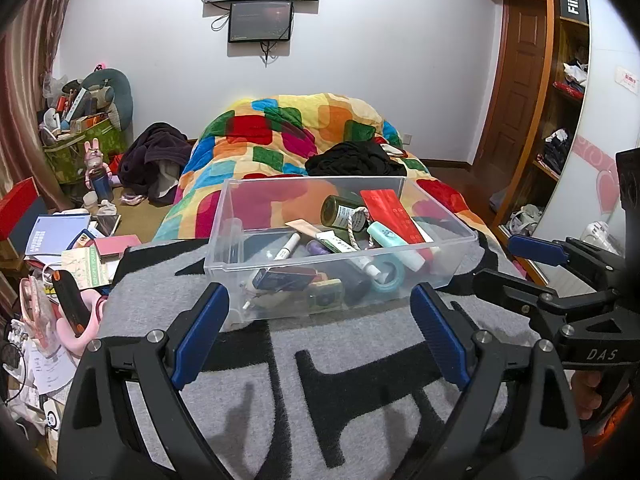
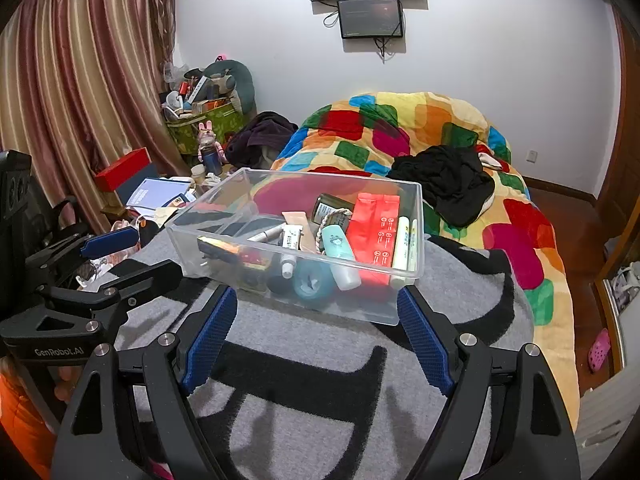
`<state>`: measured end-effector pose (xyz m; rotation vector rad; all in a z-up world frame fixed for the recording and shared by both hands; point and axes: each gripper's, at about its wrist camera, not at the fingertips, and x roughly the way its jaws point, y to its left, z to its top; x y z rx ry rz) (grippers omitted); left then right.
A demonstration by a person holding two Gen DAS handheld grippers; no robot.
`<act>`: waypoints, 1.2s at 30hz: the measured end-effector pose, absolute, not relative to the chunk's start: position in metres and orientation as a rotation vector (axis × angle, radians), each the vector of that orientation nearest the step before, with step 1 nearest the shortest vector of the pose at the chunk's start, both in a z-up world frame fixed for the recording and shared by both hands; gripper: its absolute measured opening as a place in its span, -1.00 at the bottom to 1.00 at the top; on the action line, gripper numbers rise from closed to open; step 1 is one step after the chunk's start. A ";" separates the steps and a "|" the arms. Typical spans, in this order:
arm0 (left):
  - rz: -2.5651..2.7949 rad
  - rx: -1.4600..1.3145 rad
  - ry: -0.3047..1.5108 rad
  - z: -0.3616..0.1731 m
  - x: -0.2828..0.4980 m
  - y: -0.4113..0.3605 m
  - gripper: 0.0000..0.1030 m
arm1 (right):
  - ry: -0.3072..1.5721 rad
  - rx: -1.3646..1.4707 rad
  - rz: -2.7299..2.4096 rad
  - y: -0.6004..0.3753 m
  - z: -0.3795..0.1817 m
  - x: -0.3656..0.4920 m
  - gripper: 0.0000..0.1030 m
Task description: Organize objects
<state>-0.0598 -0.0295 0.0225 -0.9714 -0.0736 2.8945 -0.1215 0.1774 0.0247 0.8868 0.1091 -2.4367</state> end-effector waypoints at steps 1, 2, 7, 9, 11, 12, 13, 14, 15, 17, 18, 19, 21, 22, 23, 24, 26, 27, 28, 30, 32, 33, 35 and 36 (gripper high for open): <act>2.894 -0.971 -0.075 0.023 -0.060 -0.030 0.80 | 0.109 0.887 -2.436 0.177 0.025 -0.121 0.55; 2.894 -0.971 -0.076 0.022 -0.060 -0.030 0.80 | 0.111 0.887 -2.437 0.177 0.025 -0.122 0.55; 2.894 -0.972 -0.077 0.022 -0.060 -0.030 0.80 | 0.110 0.887 -2.437 0.178 0.024 -0.122 0.56; 2.894 -0.973 -0.084 0.022 -0.059 -0.031 0.80 | 0.110 0.888 -2.437 0.178 0.025 -0.122 0.56; 2.893 -0.973 -0.090 0.022 -0.059 -0.031 0.80 | 0.110 0.887 -2.437 0.178 0.025 -0.122 0.56; 2.894 -0.973 -0.093 0.022 -0.059 -0.031 0.80 | 0.109 0.887 -2.437 0.178 0.025 -0.122 0.56; 2.896 -0.971 -0.096 0.022 -0.059 -0.032 0.80 | 0.108 0.888 -2.435 0.178 0.024 -0.122 0.56; 2.896 -0.970 -0.097 0.022 -0.058 -0.032 0.80 | 0.109 0.889 -2.435 0.178 0.025 -0.122 0.56; 2.896 -0.969 -0.098 0.022 -0.058 -0.032 0.80 | 0.108 0.890 -2.435 0.178 0.025 -0.122 0.56; 2.895 -0.966 -0.100 0.023 -0.058 -0.032 0.80 | 0.107 0.889 -2.435 0.178 0.024 -0.121 0.57; 2.892 -0.967 -0.102 0.023 -0.059 -0.032 0.80 | 0.107 0.889 -2.434 0.178 0.024 -0.121 0.57; 2.890 -0.969 -0.107 0.023 -0.059 -0.032 0.80 | 0.106 0.890 -2.434 0.178 0.024 -0.121 0.57; 2.895 -0.970 -0.116 0.024 -0.059 -0.033 0.80 | 0.105 0.890 -2.434 0.178 0.024 -0.121 0.57; 2.897 -0.971 -0.119 0.024 -0.060 -0.033 0.81 | 0.105 0.892 -2.433 0.178 0.024 -0.121 0.57; 2.897 -0.974 -0.123 0.024 -0.060 -0.034 0.81 | 0.103 0.895 -2.431 0.178 0.024 -0.121 0.58; 2.896 -0.981 -0.129 0.024 -0.060 -0.034 0.83 | 0.101 0.897 -2.429 0.178 0.023 -0.120 0.58; 2.896 -0.994 -0.139 0.022 -0.062 -0.035 0.87 | 0.103 0.903 -2.426 0.176 0.022 -0.118 0.58; 2.894 -0.997 -0.142 0.022 -0.062 -0.036 0.87 | 0.103 0.906 -2.423 0.175 0.021 -0.118 0.58; 2.891 -0.997 -0.146 0.021 -0.062 -0.036 0.87 | 0.104 0.910 -2.421 0.174 0.020 -0.117 0.58; 2.892 -0.998 -0.148 0.021 -0.062 -0.036 0.87 | 0.104 0.914 -2.416 0.172 0.019 -0.117 0.58; 2.894 -0.998 -0.144 0.021 -0.062 -0.035 0.87 | 0.107 0.917 -2.413 0.172 0.018 -0.119 0.58; 2.891 -0.998 -0.144 0.021 -0.062 -0.035 0.87 | 0.110 0.918 -2.411 0.170 0.018 -0.118 0.58; 2.886 -0.996 -0.138 0.022 -0.062 -0.034 0.88 | 0.111 0.920 -2.411 0.171 0.018 -0.118 0.58; 2.884 -0.997 -0.134 0.022 -0.061 -0.033 0.90 | 0.112 0.920 -2.411 0.170 0.018 -0.118 0.58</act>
